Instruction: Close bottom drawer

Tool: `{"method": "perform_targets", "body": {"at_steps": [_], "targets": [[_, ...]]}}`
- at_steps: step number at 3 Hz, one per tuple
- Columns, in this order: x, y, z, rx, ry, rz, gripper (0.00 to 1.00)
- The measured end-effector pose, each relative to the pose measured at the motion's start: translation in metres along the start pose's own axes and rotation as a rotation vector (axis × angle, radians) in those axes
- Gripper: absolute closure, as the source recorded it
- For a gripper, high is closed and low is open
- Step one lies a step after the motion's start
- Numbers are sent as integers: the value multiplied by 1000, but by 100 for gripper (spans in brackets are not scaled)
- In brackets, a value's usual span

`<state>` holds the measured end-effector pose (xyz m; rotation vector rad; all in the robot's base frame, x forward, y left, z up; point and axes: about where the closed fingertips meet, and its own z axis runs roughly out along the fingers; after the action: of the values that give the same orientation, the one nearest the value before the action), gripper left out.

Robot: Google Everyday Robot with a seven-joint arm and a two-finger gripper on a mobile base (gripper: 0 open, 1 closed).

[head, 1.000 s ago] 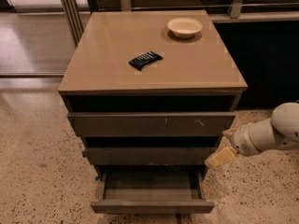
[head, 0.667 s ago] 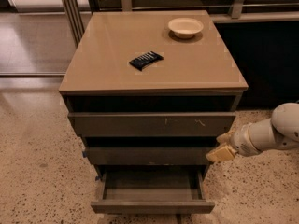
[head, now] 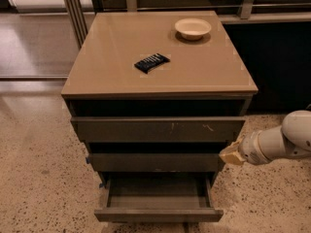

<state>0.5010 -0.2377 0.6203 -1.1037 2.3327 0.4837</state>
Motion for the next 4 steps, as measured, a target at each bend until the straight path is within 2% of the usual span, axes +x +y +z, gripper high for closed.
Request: {"method": "perform_targets", "body": {"at_steps": [1, 2, 3, 4], "targets": [[34, 20, 33, 6, -20, -16, 100], [77, 32, 93, 18, -73, 13, 100], [124, 65, 183, -24, -86, 122, 100], [151, 102, 270, -66, -98, 313, 100]]}}
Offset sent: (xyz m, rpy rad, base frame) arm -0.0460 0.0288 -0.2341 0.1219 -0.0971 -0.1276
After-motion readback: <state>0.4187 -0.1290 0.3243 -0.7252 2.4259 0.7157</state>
